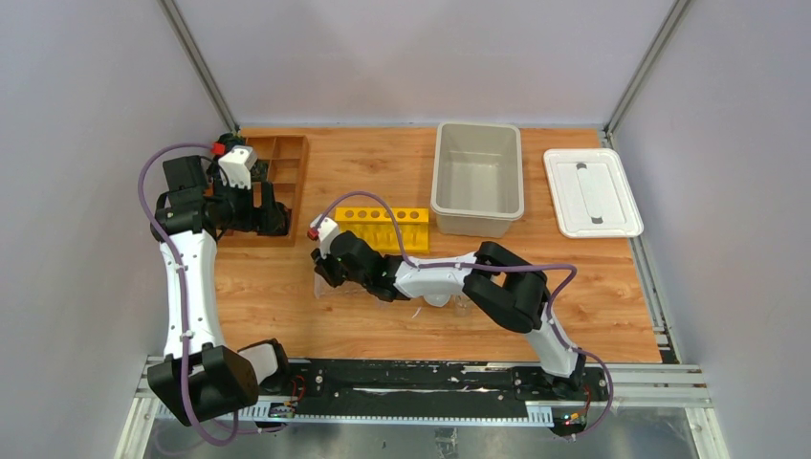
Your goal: Organize the chemistry lab equipment
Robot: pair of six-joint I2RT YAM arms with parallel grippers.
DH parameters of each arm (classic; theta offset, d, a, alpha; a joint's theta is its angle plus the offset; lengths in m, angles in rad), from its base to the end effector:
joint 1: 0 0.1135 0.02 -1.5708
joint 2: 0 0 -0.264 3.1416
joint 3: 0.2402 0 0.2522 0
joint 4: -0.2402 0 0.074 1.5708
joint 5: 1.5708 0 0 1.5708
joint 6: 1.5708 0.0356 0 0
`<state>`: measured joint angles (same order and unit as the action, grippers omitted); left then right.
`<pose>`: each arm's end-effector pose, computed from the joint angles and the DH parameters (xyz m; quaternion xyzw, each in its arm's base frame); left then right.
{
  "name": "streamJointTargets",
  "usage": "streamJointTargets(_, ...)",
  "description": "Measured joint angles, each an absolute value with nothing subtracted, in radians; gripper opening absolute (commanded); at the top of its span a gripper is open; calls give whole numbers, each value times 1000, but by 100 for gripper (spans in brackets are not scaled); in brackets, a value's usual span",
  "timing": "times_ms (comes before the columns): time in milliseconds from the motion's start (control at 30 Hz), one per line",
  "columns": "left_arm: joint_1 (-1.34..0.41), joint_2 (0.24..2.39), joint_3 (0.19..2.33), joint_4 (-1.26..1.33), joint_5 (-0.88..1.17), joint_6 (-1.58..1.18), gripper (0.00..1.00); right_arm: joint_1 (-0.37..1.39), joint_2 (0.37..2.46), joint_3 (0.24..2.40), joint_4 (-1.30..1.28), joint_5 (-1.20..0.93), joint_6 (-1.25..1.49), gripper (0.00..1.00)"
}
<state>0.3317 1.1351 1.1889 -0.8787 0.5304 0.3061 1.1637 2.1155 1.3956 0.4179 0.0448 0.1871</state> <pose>0.2148 0.0549 0.3490 0.0840 0.8998 -0.1215 0.4104 0.1936 0.4449 0.1903 -0.3660 0.7173 0.3564 0.4737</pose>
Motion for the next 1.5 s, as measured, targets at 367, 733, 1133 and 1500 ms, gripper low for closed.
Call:
streamJointTargets(367,332,1135,1189,-887,531,306,83,1168,2059,1417,299,70,187,55)
streamJointTargets(733,332,1127,1189,-911,537,306,83,1159,1630,1236,185,201,253,42)
streamJointTargets(1133,332,1107,1188,-915,588,299,77,1093,1691,1100,-107,265,428,40)
streamJointTargets(1500,332,1119,1075,-914,644,319,67,1093,1730,1201,-143,265,445,42)
